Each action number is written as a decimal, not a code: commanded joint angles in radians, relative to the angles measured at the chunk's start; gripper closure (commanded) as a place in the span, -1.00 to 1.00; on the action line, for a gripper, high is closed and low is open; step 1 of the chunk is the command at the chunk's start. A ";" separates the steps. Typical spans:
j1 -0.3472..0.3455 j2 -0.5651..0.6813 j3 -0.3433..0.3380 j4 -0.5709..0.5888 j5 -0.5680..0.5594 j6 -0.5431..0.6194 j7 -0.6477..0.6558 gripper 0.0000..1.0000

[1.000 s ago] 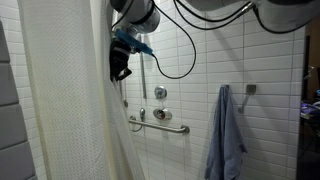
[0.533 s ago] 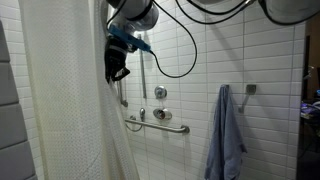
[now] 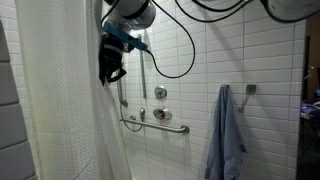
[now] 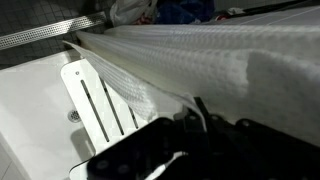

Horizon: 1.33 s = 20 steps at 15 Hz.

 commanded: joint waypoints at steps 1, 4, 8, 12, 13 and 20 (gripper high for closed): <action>0.019 0.051 0.004 0.027 -0.020 -0.014 -0.014 0.99; 0.030 0.083 0.006 0.076 -0.024 -0.038 -0.009 0.99; 0.058 0.123 0.009 0.133 -0.032 -0.071 -0.004 0.99; 0.083 0.148 0.007 0.165 -0.030 -0.084 -0.009 0.99; 0.088 0.154 0.007 0.175 -0.028 -0.089 -0.008 0.99; 0.117 0.225 0.011 0.288 -0.036 -0.147 -0.008 0.99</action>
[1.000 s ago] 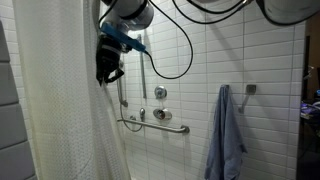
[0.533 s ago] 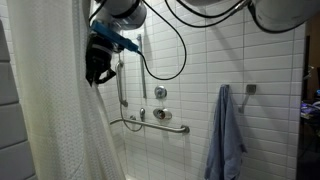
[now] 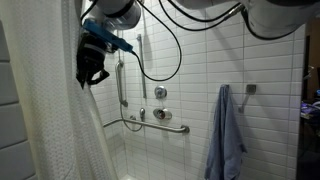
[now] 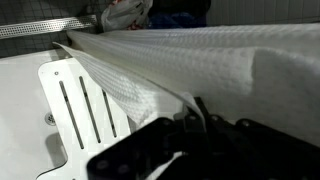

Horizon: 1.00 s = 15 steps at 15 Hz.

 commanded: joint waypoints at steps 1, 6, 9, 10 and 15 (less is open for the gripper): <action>0.031 0.094 0.006 0.093 -0.032 -0.064 0.002 0.99; 0.057 0.160 0.006 0.198 -0.035 -0.119 -0.009 0.99; 0.071 0.196 0.005 0.255 -0.033 -0.141 -0.013 0.99; 0.076 0.206 0.004 0.273 -0.032 -0.150 -0.011 0.99; 0.095 0.224 -0.002 0.299 -0.023 -0.154 -0.010 0.99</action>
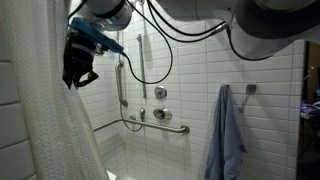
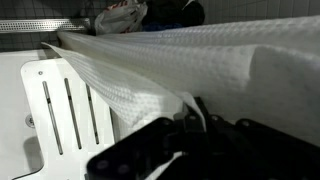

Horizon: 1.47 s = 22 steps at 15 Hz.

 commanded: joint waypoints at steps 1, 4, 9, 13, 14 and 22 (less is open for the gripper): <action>0.031 0.067 -0.003 0.039 -0.021 -0.026 -0.001 0.99; 0.042 0.103 0.004 0.101 -0.027 -0.053 0.000 0.99; 0.063 0.156 0.004 0.188 -0.025 -0.102 -0.015 0.99; 0.074 0.196 0.006 0.256 -0.022 -0.146 -0.019 0.99; 0.075 0.203 0.007 0.270 -0.021 -0.155 -0.019 0.99; 0.080 0.270 0.002 0.330 -0.025 -0.198 -0.027 0.11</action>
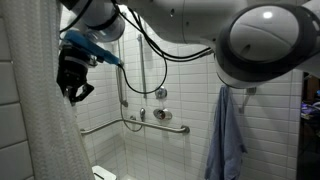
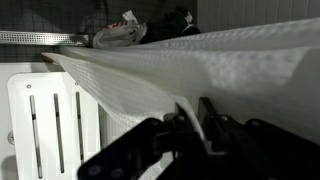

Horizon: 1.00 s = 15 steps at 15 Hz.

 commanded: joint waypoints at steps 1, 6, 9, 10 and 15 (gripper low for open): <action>0.022 0.082 -0.008 0.057 -0.021 -0.028 -0.008 -0.01; 0.029 0.115 -0.017 0.083 -0.033 -0.041 0.004 -0.71; 0.036 0.116 -0.047 0.114 -0.077 -0.023 0.004 -1.00; 0.028 0.083 -0.056 0.068 -0.089 0.012 0.003 -1.00; 0.013 0.051 -0.073 0.046 -0.112 0.100 0.005 -1.00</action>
